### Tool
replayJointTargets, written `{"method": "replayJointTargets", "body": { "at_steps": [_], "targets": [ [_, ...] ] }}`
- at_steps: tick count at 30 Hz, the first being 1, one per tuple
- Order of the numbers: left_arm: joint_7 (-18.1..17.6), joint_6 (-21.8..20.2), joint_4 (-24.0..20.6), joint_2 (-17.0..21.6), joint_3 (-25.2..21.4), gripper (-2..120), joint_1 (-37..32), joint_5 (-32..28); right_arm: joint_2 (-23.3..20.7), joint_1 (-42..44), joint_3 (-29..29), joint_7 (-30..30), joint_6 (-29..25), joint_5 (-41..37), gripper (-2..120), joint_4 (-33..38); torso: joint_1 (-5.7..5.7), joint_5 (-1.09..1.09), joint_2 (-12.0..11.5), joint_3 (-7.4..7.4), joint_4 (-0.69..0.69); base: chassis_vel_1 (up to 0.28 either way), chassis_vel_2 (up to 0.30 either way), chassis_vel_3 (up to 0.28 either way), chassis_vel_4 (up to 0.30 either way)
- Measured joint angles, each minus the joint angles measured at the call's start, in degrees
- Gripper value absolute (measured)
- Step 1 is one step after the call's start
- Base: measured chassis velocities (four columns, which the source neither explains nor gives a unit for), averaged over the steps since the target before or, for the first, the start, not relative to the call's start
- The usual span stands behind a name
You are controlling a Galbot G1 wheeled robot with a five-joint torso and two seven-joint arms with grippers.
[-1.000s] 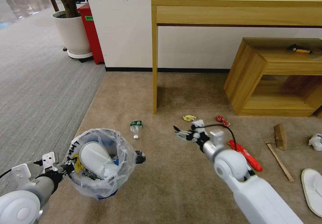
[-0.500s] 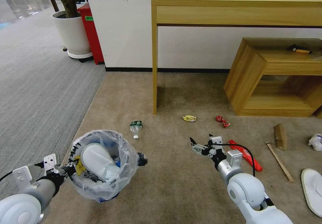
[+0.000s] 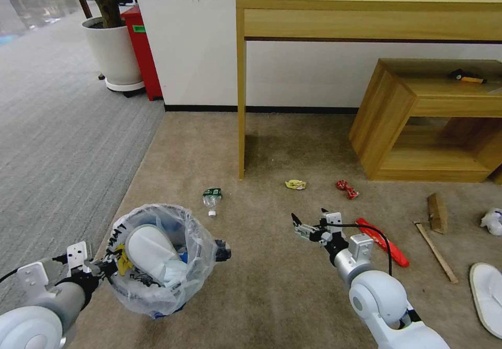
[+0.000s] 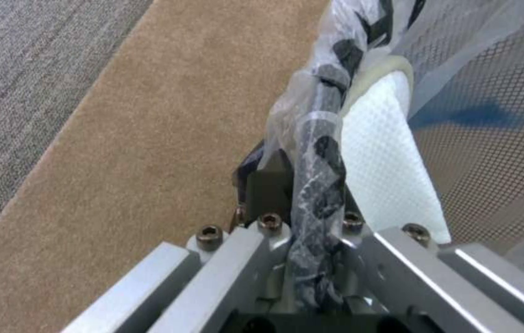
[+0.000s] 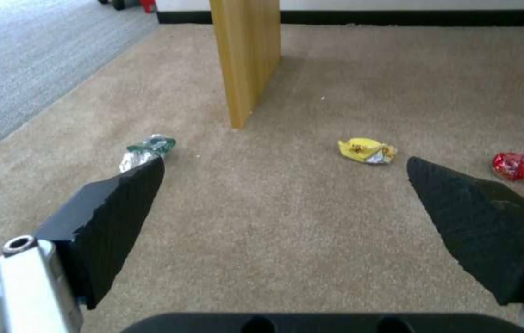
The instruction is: Pick up the trash bin and place the garbage on the floor into it.
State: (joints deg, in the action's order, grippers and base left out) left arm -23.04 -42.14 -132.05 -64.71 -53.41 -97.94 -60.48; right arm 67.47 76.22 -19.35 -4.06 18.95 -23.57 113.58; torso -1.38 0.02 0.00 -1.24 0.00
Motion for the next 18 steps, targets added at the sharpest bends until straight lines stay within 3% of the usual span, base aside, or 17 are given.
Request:
{"method": "replayJointTargets", "body": {
  "at_steps": [13, 18],
  "targets": [
    [0.1, 0.0, 0.3, 0.1, -0.1, 0, 0.2, 0.1, -0.2, 0.6, -0.5, 0.0, 0.9, -0.7, 100, 0.1, 0.0, 0.0, 0.0, 0.0, 0.0, 0.0, 0.0, 0.0, 0.0],
    [0.2, 0.0, 0.5, 0.1, 0.2, 0, 0.4, 0.2, -0.4, 1.1, -1.1, 0.0, 0.9, -0.8, 100, -0.2, 0.0, 0.0, 0.0, 0.0, 0.0, -0.087, -0.068, 0.083, 0.1]
  ]
}}
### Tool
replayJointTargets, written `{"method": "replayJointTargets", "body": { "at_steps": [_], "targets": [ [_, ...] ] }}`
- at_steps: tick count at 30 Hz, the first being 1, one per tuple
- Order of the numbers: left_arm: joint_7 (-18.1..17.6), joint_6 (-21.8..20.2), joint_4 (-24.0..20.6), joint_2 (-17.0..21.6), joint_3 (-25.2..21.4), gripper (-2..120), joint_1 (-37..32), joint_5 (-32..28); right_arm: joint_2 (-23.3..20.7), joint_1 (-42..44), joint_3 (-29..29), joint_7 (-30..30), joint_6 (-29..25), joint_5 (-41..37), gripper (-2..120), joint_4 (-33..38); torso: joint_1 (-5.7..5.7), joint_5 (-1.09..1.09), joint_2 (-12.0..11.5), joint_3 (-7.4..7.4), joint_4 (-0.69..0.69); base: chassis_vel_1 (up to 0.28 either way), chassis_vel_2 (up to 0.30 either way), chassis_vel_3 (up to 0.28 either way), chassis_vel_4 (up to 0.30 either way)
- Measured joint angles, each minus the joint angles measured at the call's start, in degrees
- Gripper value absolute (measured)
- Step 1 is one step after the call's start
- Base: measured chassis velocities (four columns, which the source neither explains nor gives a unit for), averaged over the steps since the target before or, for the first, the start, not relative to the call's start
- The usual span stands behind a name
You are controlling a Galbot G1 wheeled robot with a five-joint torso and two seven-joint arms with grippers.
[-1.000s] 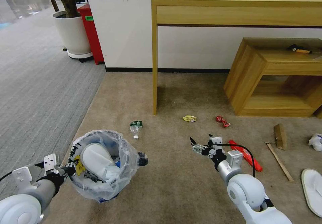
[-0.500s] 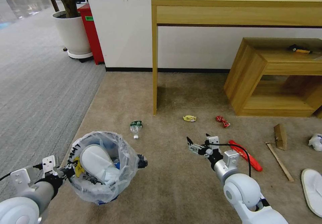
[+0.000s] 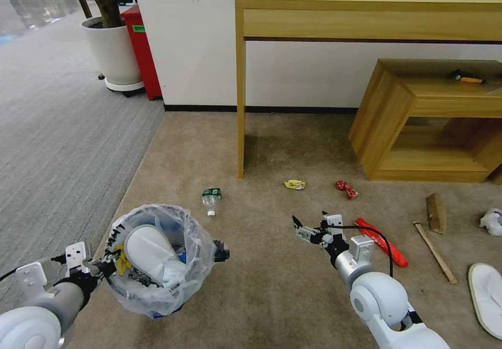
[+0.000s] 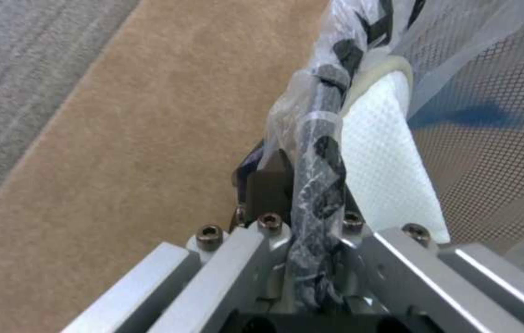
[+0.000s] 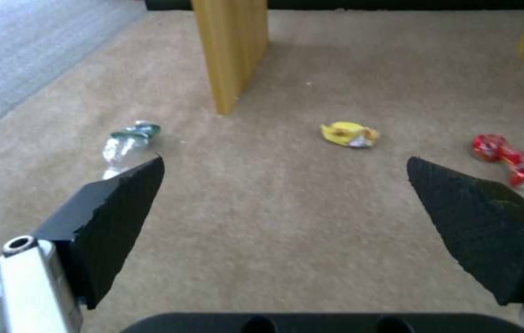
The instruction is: Pick up the trash bin and place the garbage on the floor into it.
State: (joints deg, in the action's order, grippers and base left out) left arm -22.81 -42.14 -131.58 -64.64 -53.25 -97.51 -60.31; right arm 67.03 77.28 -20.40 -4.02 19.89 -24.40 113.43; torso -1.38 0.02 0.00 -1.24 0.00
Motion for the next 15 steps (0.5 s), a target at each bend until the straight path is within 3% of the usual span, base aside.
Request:
{"method": "replayJointTargets", "body": {
  "at_steps": [15],
  "targets": [
    [0.1, 0.0, 0.0, -0.5, 0.6, 0, 0.1, 0.5, -0.5, 1.2, -1.7, 0.6, -0.3, 0.0, 100, -0.4, 0.0, 0.02, 0.0, 0.0, -0.01, -0.181, -0.178, 0.179, 0.177]
  ]
}}
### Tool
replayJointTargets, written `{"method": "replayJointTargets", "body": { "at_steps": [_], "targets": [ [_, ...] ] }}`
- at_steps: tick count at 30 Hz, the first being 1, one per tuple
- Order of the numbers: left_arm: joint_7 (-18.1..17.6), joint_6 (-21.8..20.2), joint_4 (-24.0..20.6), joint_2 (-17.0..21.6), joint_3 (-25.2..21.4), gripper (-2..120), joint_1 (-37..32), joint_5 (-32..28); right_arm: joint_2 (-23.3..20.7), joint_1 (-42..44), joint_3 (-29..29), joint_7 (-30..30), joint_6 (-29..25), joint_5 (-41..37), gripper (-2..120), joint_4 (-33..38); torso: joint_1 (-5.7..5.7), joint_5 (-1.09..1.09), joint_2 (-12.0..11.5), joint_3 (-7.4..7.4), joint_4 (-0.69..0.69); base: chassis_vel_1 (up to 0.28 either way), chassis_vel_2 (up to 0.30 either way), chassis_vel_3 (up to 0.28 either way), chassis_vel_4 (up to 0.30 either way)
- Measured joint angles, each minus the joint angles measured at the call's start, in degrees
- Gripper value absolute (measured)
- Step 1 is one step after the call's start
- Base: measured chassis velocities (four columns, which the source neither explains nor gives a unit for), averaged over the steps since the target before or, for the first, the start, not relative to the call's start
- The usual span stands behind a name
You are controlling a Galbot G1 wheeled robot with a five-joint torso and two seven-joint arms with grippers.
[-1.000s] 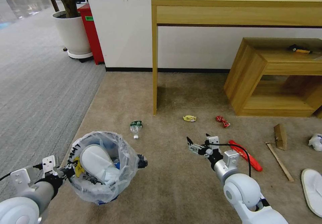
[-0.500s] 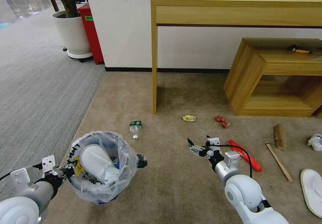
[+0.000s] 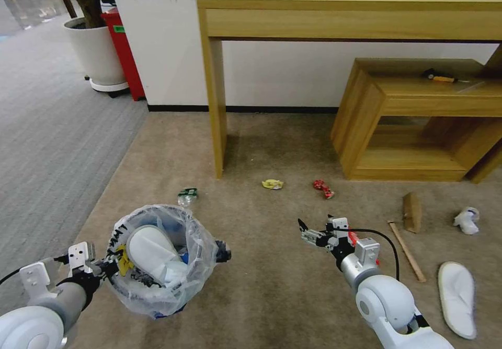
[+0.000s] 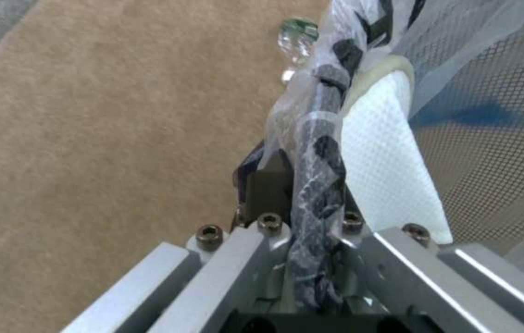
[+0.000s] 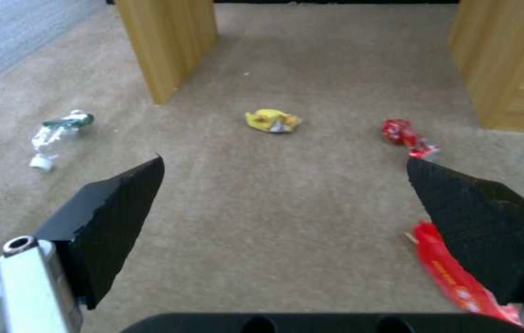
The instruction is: Pick up the trash bin and place the garbage on the floor into it.
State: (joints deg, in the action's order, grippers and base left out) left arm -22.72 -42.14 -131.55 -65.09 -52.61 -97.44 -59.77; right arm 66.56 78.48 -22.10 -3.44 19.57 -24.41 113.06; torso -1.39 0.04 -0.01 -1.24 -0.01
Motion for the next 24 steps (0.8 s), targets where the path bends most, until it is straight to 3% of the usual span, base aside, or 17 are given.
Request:
{"method": "replayJointTargets", "body": {
  "at_steps": [24],
  "targets": [
    [0.0, 0.0, -0.2, -0.5, -0.7, 0, -0.8, 0.2, -0.3, 1.3, -3.7, 2.7, -2.2, 2.1, 100, -5.3, 0.01, -0.02, 0.0, 0.0, 0.0, -0.156, -0.164, 0.155, 0.156]
  ]
}}
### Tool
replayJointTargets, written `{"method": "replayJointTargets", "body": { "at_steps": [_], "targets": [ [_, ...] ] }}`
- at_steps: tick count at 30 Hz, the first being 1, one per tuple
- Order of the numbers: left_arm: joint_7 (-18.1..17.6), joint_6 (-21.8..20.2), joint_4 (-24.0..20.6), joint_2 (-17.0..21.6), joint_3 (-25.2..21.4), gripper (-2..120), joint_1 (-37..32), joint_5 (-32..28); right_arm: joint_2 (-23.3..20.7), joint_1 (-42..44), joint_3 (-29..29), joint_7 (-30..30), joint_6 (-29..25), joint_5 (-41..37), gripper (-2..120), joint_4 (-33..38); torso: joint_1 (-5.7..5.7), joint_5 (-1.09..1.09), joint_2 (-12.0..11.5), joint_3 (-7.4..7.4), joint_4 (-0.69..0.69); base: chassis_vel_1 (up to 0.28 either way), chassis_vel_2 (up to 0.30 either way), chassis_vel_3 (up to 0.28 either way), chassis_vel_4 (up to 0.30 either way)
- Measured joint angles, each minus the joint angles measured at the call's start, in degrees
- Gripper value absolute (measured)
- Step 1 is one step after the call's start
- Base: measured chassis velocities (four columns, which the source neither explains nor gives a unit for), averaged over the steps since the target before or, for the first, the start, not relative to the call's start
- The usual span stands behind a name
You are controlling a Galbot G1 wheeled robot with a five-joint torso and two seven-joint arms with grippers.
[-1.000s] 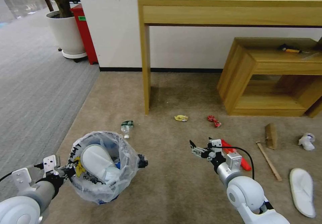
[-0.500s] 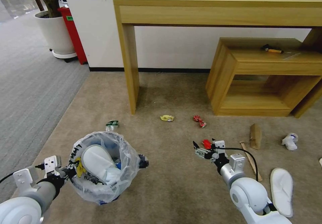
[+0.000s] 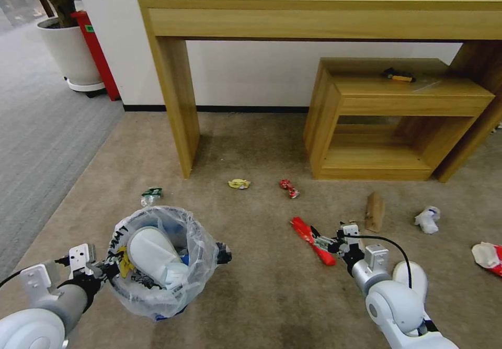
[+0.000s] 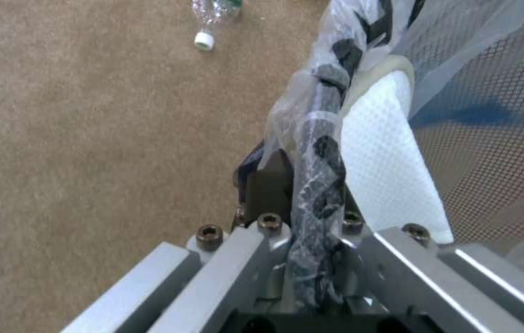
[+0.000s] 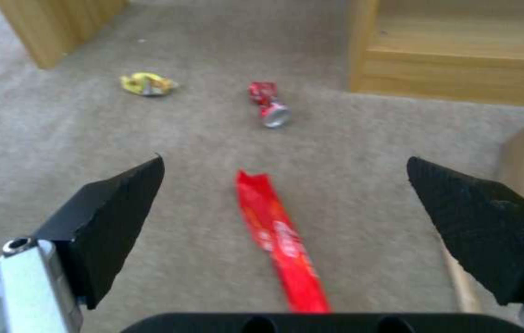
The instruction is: Pick up the trash bin and place the garbage on the floor into it.
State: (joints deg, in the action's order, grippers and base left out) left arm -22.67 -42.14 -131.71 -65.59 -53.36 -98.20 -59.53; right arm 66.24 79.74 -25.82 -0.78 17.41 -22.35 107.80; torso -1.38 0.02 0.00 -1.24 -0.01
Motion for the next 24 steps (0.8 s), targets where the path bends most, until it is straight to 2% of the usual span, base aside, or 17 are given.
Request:
{"method": "replayJointTargets", "body": {
  "at_steps": [6, 8, 17, 20, 21, 24],
  "targets": [
    [1.4, 0.0, 0.9, -0.2, -3.0, 0, -1.8, -0.2, -0.8, -0.3, -1.0, 1.4, -0.5, -0.3, 100, -1.8, -0.01, 0.02, 0.0, 0.0, 0.0, -0.157, -0.163, 0.159, 0.155],
    [3.3, 0.0, 1.5, -0.4, -5.3, 0, -3.8, 0.4, -1.4, -0.9, -1.4, 2.7, -1.1, -0.8, 100, -3.5, 0.0, -0.03, 0.0, 0.0, 0.0, -0.112, -0.103, 0.101, 0.097],
    [8.0, 0.0, 2.4, -1.8, -11.5, 0, -8.7, 1.6, -2.3, -2.7, -1.1, 8.4, -2.0, -2.0, 100, -10.3, 0.0, 0.02, 0.0, 0.0, 0.01, -0.021, -0.022, 0.021, 0.021],
    [9.7, 0.0, 2.4, -2.6, -13.4, 0, -10.3, 1.9, -2.7, -5.5, 0.5, 11.9, -3.9, -1.3, 100, -17.1, 0.0, -0.01, 0.0, 0.0, 0.02, 0.0, 0.0, 0.0, 0.0],
    [9.7, 0.0, 2.4, -2.6, -13.4, 0, -10.3, 1.9, -2.7, -5.5, 0.5, 11.9, -3.9, -1.3, 100, -17.1, 0.0, -0.01, 0.0, 0.0, 0.02, 0.0, 0.0, 0.0, 0.0],
    [10.1, 0.0, 2.1, -3.5, -13.9, 0, -10.7, 2.1, -2.5, -10.2, 3.5, 14.3, -5.1, -0.6, 100, -24.6, 0.0, 0.0, 0.0, 0.0, 0.0, 0.0, 0.0, 0.0, 0.0]
  ]
}}
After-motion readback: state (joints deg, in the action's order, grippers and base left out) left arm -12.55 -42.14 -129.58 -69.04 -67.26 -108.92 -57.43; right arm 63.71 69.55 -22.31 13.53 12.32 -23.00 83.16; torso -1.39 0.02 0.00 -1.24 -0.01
